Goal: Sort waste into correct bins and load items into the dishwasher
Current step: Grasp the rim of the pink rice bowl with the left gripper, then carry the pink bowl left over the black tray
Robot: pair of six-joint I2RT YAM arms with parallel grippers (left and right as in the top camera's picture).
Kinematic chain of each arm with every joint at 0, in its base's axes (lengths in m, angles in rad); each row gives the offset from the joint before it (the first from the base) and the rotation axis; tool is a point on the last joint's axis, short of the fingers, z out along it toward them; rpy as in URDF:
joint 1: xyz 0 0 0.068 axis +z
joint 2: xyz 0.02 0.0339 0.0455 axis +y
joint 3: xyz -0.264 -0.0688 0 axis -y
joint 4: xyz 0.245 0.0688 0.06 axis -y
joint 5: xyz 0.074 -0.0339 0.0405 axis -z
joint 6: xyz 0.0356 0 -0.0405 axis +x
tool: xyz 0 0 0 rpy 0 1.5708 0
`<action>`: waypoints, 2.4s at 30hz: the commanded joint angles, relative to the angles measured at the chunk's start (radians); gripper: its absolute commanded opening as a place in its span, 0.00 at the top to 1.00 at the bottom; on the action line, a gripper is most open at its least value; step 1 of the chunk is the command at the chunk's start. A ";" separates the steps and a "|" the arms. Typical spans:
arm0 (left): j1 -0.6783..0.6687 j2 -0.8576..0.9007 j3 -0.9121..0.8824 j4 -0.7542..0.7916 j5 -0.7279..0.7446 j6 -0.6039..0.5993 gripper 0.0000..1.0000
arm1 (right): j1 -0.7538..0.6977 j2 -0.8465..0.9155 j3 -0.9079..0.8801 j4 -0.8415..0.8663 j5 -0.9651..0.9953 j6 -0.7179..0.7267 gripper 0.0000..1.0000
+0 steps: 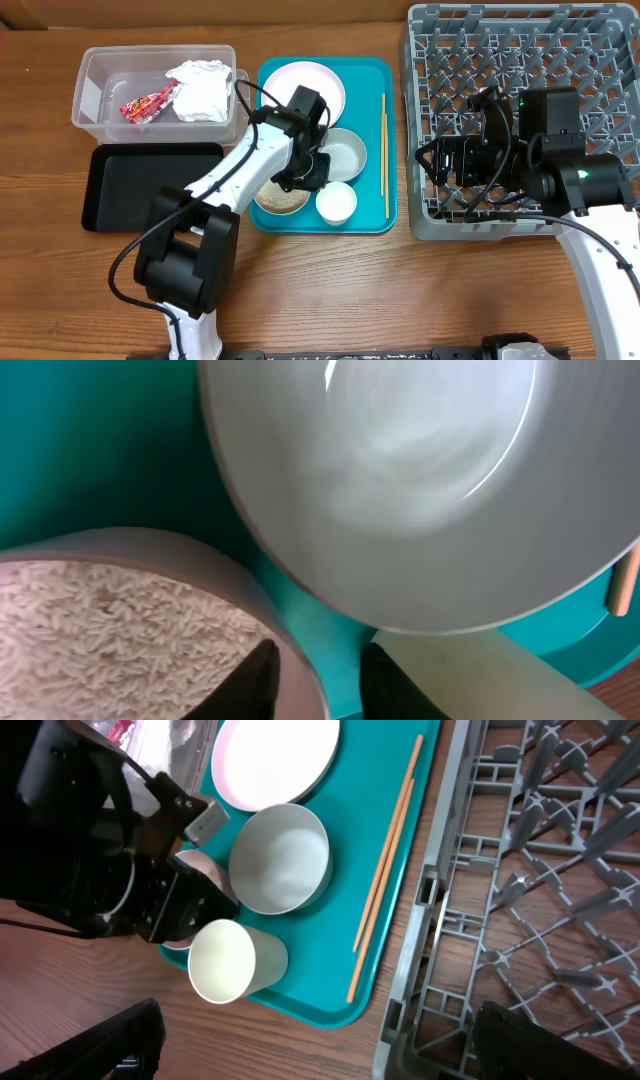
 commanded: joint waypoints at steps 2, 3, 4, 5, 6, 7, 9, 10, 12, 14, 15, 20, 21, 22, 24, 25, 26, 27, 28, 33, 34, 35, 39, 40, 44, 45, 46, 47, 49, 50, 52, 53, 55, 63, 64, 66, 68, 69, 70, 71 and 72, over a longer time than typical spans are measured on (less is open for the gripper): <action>-0.008 0.016 -0.009 -0.008 -0.035 0.019 0.76 | 0.002 0.001 0.028 0.004 -0.010 0.003 0.00; -0.008 0.016 -0.009 -0.009 -0.037 0.019 0.76 | 0.002 0.001 0.028 0.004 -0.010 0.003 0.00; -0.008 0.018 -0.009 -0.009 -0.038 0.019 0.77 | 0.002 0.001 0.028 0.004 -0.010 0.003 0.00; -0.008 0.019 -0.009 -0.009 -0.038 0.019 0.77 | 0.002 0.001 0.028 0.004 -0.010 0.003 0.00; -0.008 0.022 -0.009 -0.010 -0.038 0.019 0.77 | 0.002 0.001 0.028 0.004 -0.010 0.003 0.00; -0.008 0.024 -0.010 -0.010 -0.039 0.019 0.77 | 0.002 0.001 0.028 0.004 -0.010 0.003 0.00; -0.008 0.027 -0.011 -0.010 -0.039 0.019 0.77 | 0.002 0.001 0.028 0.004 -0.010 0.003 0.00; -0.008 0.028 -0.011 -0.011 -0.039 0.019 0.77 | 0.002 0.001 0.028 0.004 -0.010 0.003 0.00; -0.008 0.028 -0.011 -0.011 -0.039 0.019 0.77 | 0.002 0.001 0.028 0.004 -0.009 0.003 0.00; -0.008 0.028 -0.011 -0.012 -0.039 0.019 0.78 | 0.002 0.001 0.028 0.004 -0.010 0.003 0.00; -0.008 0.028 -0.012 -0.013 -0.039 0.019 0.79 | 0.002 0.001 0.028 0.004 -0.010 0.003 0.00; -0.008 0.028 -0.013 -0.017 -0.039 0.019 0.81 | 0.002 0.001 0.028 0.000 -0.009 0.003 0.00; -0.008 0.028 -0.013 -0.018 -0.039 0.019 0.81 | 0.002 0.001 0.028 0.000 -0.009 0.003 0.00; -0.008 0.028 -0.013 -0.019 -0.040 0.019 0.81 | 0.002 0.001 0.028 0.000 -0.009 0.003 0.00; -0.008 0.028 -0.013 -0.020 -0.041 0.018 0.81 | 0.002 0.001 0.028 0.000 -0.009 0.003 0.00; -0.008 0.028 -0.014 -0.019 -0.042 0.018 0.81 | 0.002 0.001 0.028 0.000 -0.009 0.003 0.00; -0.008 0.028 -0.016 -0.018 -0.042 0.018 0.81 | 0.002 0.001 0.028 0.000 -0.010 0.003 0.00; -0.008 0.028 -0.018 -0.018 -0.044 0.019 0.81 | 0.002 0.001 0.028 -0.001 -0.010 0.003 0.00; -0.008 0.028 -0.020 -0.018 -0.046 0.019 0.80 | 0.002 0.001 0.028 -0.002 -0.009 0.003 0.00; -0.008 0.028 -0.024 -0.019 -0.078 -0.011 0.83 | 0.002 0.001 0.028 -0.004 -0.009 0.003 0.00; -0.008 0.028 -0.024 -0.019 -0.080 -0.011 0.85 | 0.002 0.001 0.028 -0.004 -0.009 0.003 0.00; -0.008 0.028 -0.024 -0.020 -0.080 -0.011 0.86 | 0.002 0.001 0.028 -0.004 -0.009 0.003 0.00; -0.008 0.028 -0.024 -0.021 -0.080 -0.011 0.96 | 0.002 0.001 0.028 -0.004 -0.010 0.003 0.00; -0.008 0.028 -0.024 -0.023 -0.080 -0.011 0.96 | 0.002 0.001 0.028 -0.004 -0.010 0.003 0.00; -0.008 0.026 -0.023 -0.038 -0.079 -0.011 0.96 | 0.002 0.001 0.028 -0.004 -0.010 0.003 0.00; -0.008 0.026 -0.022 -0.045 -0.079 -0.011 0.96 | 0.002 0.001 0.028 -0.004 -0.009 0.003 0.00; -0.008 0.024 -0.021 -0.053 -0.078 -0.011 0.96 | 0.002 0.001 0.028 -0.004 -0.009 0.003 0.00; -0.008 0.020 -0.018 -0.064 -0.074 -0.011 0.96 | 0.002 0.001 0.028 -0.004 -0.009 0.003 0.00; -0.006 0.012 -0.005 -0.089 -0.063 -0.014 0.96 | 0.002 0.001 0.028 -0.003 -0.009 0.003 0.00; -0.005 0.008 0.005 -0.100 -0.063 -0.018 0.96 | 0.002 0.001 0.028 -0.003 -0.009 0.003 0.00; -0.002 -0.003 0.039 -0.129 -0.059 -0.018 0.96 | 0.002 0.001 0.028 -0.003 -0.009 0.003 0.00; 0.000 -0.007 0.061 -0.149 -0.059 -0.018 0.96 | 0.002 0.001 0.028 -0.003 -0.009 0.003 0.00; 0.002 -0.011 0.126 -0.206 -0.060 -0.018 0.96 | 0.002 0.001 0.028 -0.003 -0.009 0.003 0.00; 0.040 -0.015 0.410 -0.453 -0.059 0.005 0.96 | 0.002 0.001 0.028 -0.002 -0.009 0.002 0.00; 0.048 -0.016 0.436 -0.478 -0.056 0.005 0.96 | 0.002 0.001 0.028 -0.001 -0.009 0.002 0.00; 0.072 -0.018 0.476 -0.525 -0.034 0.023 0.96 | 0.002 0.001 0.028 0.003 -0.009 0.003 0.00; 0.099 -0.027 0.490 -0.555 0.000 0.043 0.96 | 0.002 0.001 0.028 0.005 -0.009 0.002 0.00; 0.116 -0.033 0.489 -0.565 0.022 0.052 0.96 | 0.002 0.001 0.028 0.005 -0.009 0.002 0.00; 0.132 -0.037 0.489 -0.576 0.037 0.058 0.96 | 0.002 0.001 0.028 0.005 -0.009 0.002 0.00; 0.147 -0.042 0.489 -0.587 0.047 0.066 0.96 | 0.002 0.001 0.028 0.004 -0.009 0.002 0.00; 0.166 -0.049 0.489 -0.599 0.047 0.066 0.96 | 0.002 0.001 0.028 0.005 -0.009 0.002 0.00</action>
